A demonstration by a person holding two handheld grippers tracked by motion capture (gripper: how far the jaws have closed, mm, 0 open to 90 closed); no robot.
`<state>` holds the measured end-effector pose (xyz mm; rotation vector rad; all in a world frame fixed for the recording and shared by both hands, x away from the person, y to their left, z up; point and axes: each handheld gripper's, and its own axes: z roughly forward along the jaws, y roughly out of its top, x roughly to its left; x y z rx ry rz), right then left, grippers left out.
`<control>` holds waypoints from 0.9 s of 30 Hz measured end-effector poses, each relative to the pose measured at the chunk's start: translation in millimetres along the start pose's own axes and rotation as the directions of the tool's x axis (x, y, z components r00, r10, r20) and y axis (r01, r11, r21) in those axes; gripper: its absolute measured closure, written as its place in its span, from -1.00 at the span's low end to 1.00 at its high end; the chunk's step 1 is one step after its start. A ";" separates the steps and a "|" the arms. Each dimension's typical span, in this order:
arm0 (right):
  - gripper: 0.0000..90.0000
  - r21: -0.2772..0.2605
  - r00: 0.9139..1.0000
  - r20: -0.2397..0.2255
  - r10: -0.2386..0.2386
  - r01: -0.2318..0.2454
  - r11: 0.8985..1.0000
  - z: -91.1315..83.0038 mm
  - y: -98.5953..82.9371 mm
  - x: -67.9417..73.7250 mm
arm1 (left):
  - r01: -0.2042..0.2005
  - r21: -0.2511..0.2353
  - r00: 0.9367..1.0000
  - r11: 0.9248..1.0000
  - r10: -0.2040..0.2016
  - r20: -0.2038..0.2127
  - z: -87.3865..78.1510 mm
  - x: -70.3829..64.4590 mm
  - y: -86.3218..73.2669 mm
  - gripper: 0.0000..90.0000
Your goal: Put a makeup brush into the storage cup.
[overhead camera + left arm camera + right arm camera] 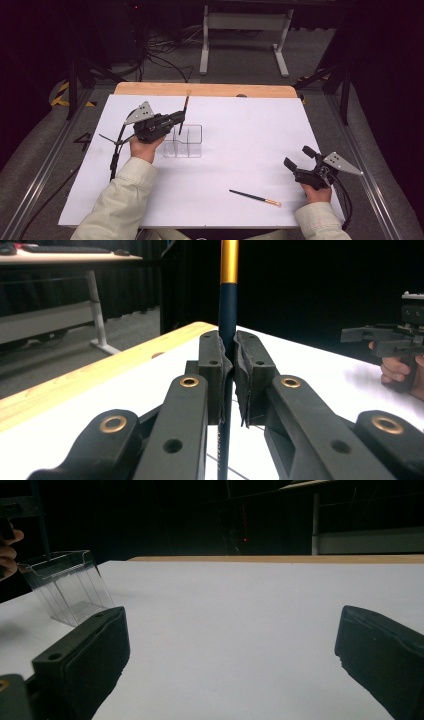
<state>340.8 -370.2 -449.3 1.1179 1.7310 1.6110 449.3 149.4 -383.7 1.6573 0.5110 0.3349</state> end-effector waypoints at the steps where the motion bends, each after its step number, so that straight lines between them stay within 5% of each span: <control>1: -0.96 0.000 1.000 -0.001 0.000 0.000 1.000 0.0 0.0 0.0 | 0.000 0.002 1.000 1.000 0.000 0.000 0.1 0.0 -0.3 0.83; 27: -0.96 -0.002 1.000 -0.007 0.007 -0.007 1.000 0.7 0.0 -0.4 | 0.019 0.080 1.000 0.997 -0.020 0.009 1.3 0.6 -18.2 0.83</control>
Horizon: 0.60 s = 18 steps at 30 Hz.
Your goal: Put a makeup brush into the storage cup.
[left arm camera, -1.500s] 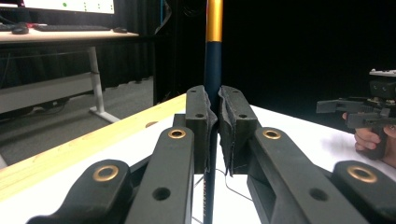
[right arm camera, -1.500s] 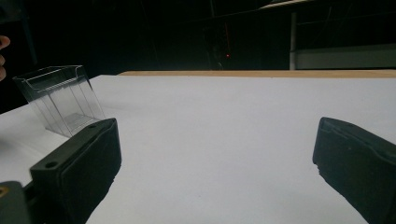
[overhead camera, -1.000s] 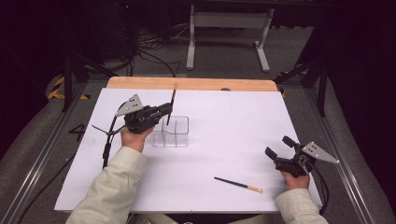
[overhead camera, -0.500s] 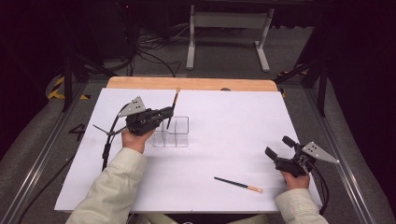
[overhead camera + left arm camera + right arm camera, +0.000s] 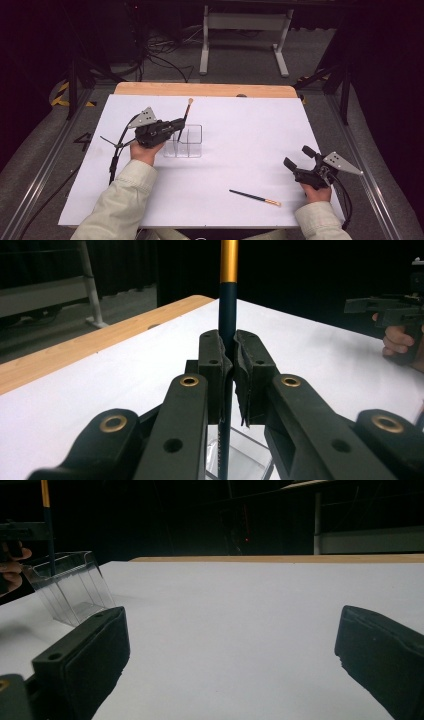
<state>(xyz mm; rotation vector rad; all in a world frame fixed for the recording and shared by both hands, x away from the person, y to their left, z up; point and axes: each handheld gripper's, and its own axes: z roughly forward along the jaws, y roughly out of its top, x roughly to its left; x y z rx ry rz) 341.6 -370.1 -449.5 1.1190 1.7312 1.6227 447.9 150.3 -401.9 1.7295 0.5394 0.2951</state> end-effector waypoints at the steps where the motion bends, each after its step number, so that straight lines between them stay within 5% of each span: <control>1: -0.96 0.000 1.000 0.000 0.000 0.000 1.000 0.0 0.0 0.0 | 0.001 0.001 1.000 1.000 -0.001 -0.001 0.3 0.0 -0.4 0.83; 18: -0.96 -0.001 1.000 -0.002 -0.001 0.001 1.000 -0.1 0.1 0.1 | -0.014 0.041 1.000 0.999 0.014 -0.010 1.7 -1.0 -2.4 0.83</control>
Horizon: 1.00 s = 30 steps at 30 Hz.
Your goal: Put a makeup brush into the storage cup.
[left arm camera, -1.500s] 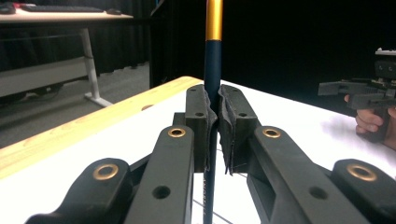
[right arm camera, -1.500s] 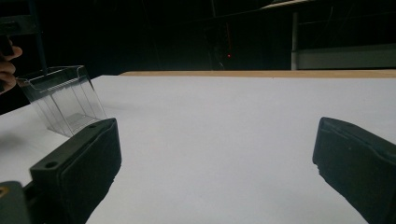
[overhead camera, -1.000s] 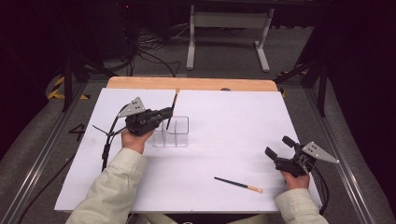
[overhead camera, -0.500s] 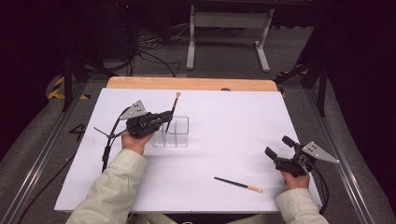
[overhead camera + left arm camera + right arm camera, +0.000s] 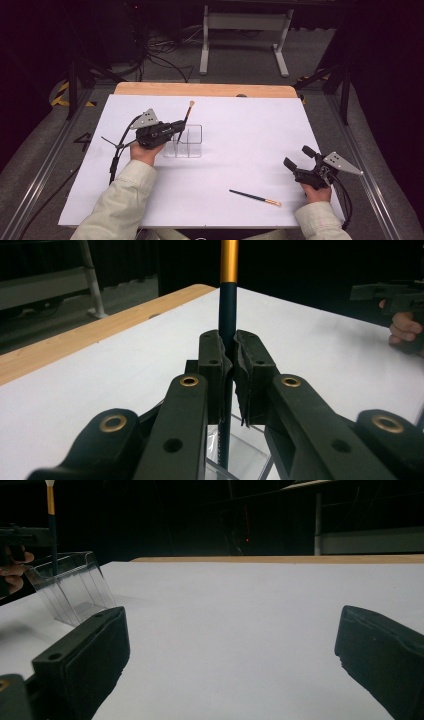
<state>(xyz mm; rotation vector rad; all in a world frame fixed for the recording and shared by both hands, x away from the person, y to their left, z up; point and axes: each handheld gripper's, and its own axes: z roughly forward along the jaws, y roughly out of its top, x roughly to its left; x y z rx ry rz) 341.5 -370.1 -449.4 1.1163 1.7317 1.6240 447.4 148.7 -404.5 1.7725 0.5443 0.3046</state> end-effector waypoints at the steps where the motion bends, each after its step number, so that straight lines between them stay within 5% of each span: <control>1: -0.96 0.000 1.000 0.000 0.000 0.000 1.000 0.0 0.0 0.0 | -0.003 0.002 1.000 1.000 0.003 -0.002 0.0 0.2 0.0 0.83; 11: -0.96 -0.001 1.000 0.000 0.000 0.000 1.000 -0.1 0.1 0.0 | -0.006 -0.001 1.000 1.000 0.006 0.017 0.5 -2.6 0.6 0.76; 20: -0.96 -0.001 1.000 -0.002 -0.001 0.001 1.000 -0.6 0.3 0.3 | 0.027 -0.037 0.998 0.999 -0.025 0.052 -5.0 -3.1 5.6 -0.21; 30: -0.99 0.004 0.999 -0.038 -0.011 0.011 1.000 -5.0 3.9 2.4 | 0.028 -0.025 0.996 0.999 -0.026 0.087 -22.2 -12.2 13.8 -0.75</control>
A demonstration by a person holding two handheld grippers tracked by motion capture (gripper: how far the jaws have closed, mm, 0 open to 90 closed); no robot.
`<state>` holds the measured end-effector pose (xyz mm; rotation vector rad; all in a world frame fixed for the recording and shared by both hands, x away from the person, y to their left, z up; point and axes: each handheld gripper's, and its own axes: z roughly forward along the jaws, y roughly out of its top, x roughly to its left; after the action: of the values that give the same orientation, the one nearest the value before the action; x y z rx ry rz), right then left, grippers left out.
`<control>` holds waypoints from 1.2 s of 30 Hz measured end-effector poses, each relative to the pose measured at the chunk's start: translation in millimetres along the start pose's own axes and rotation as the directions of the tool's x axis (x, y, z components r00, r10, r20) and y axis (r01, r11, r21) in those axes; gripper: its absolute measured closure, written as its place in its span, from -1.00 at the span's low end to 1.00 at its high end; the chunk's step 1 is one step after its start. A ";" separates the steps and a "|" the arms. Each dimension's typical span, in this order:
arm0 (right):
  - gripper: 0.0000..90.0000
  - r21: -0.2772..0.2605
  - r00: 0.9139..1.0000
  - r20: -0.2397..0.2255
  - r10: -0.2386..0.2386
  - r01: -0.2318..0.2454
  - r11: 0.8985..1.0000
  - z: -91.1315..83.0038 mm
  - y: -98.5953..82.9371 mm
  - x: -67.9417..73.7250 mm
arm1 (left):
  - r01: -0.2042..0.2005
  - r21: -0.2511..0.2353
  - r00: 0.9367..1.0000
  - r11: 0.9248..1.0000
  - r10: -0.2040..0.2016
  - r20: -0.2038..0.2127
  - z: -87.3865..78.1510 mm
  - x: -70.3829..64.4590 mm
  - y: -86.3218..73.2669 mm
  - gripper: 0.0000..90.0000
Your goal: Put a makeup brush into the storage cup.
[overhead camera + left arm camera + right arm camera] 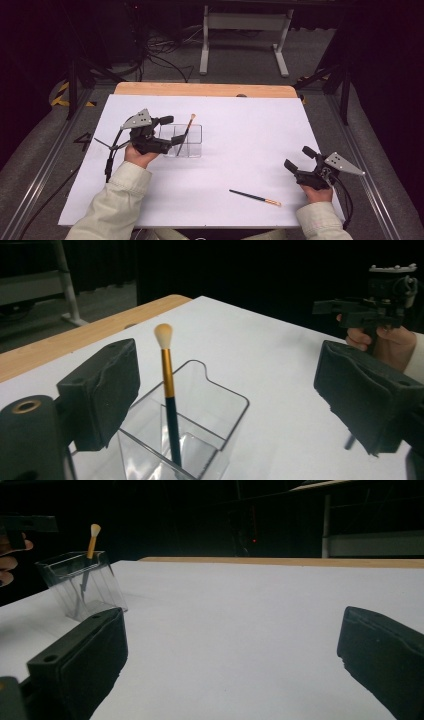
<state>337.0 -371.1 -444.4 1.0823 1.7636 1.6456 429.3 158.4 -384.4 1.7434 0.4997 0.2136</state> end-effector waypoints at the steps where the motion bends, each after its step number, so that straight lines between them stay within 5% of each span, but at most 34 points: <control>1: -0.99 0.000 1.000 0.000 0.000 0.000 1.000 0.0 0.0 0.0 | -0.012 0.006 1.000 1.000 0.012 -0.003 -2.0 -2.0 1.6 -0.75; 10: -0.99 -0.007 0.999 -0.036 0.004 -0.005 1.000 -11.0 14.1 6.7 | -0.020 0.031 1.000 0.999 0.019 0.019 -12.5 -16.8 8.7 -0.89; 21: -0.98 -0.011 0.998 -0.061 -0.035 0.034 0.999 -16.8 21.7 13.7 | -0.065 0.091 0.997 0.994 0.062 0.041 -14.0 -31.9 17.1 -0.91; 36: -0.92 0.032 0.990 -0.101 -0.096 0.099 0.995 -20.0 32.6 26.2 | -0.077 0.116 0.996 0.990 0.070 0.063 -17.7 -39.8 21.1 -0.91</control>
<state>313.3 -362.9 -405.4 0.9292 1.8861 1.6383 391.2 153.1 -354.9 1.8801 0.4130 0.1875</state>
